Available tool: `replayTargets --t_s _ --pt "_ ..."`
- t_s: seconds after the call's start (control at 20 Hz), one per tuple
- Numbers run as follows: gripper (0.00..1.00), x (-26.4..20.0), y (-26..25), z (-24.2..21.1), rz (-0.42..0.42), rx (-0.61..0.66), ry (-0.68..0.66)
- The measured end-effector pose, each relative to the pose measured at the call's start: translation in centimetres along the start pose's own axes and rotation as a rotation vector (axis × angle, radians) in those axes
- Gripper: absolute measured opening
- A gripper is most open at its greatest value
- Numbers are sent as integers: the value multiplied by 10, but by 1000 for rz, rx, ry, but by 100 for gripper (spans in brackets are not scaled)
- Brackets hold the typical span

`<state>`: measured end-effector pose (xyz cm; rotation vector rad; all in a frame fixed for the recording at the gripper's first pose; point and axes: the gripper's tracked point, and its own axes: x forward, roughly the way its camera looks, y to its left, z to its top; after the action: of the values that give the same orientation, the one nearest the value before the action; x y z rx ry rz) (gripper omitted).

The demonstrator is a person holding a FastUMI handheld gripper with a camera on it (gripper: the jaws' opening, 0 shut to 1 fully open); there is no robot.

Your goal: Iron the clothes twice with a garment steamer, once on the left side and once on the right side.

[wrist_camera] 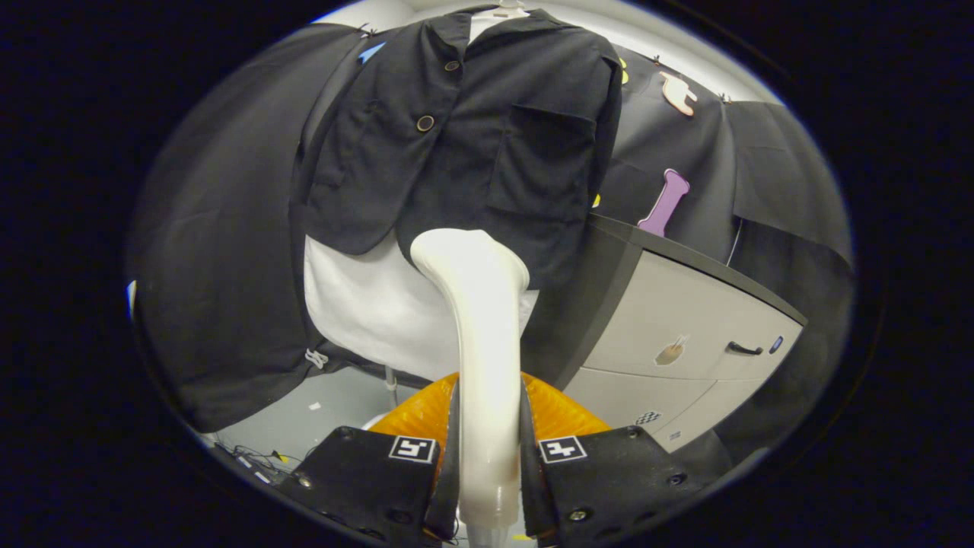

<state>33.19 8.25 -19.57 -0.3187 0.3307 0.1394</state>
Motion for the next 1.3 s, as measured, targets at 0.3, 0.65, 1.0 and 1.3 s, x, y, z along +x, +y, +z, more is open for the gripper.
replayTargets --t_s 0.3,0.65,1.0,1.3 --pt "36 -59 6 113 49 15 -242" --pt "36 -108 29 300 98 61 -621" --pt "36 -115 49 398 117 95 -772" --pt "36 -105 59 470 90 94 -804"
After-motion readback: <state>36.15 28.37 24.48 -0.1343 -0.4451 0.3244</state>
